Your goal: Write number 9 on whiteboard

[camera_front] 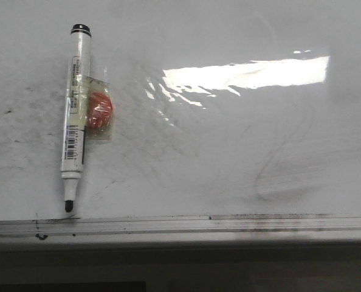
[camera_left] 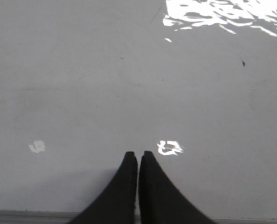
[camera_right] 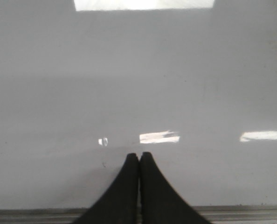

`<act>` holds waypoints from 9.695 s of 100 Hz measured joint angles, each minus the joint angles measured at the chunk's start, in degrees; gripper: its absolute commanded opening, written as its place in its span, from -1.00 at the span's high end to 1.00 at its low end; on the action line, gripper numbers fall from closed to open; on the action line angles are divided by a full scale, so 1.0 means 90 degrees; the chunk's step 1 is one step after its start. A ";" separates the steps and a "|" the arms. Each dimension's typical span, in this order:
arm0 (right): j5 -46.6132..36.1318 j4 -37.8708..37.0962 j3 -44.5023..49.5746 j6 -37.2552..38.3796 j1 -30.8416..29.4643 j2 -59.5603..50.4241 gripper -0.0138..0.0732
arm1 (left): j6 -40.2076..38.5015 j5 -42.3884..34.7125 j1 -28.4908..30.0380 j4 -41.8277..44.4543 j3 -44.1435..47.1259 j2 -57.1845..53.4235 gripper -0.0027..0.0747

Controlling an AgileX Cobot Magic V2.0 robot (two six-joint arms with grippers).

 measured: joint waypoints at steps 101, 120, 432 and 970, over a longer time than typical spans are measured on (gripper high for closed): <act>0.0000 0.0000 0.0000 0.0000 0.0000 0.0000 0.83 | 0.0000 -0.0288 0.0000 -0.0023 0.0000 0.0000 0.98; 0.0000 0.0000 0.0000 0.0000 0.0012 0.0000 0.83 | 0.0000 -0.0294 0.0000 -0.0023 0.0000 0.0000 0.98; -0.0207 0.1143 -0.1431 -0.0010 0.0911 0.1644 0.83 | 0.0000 -0.0854 0.0000 -0.0475 -0.1693 0.1892 -0.28; 0.1007 0.1407 -0.6796 0.0221 0.5117 0.7521 0.80 | -0.0016 -0.1824 -0.4379 0.1709 -0.2972 0.3593 0.03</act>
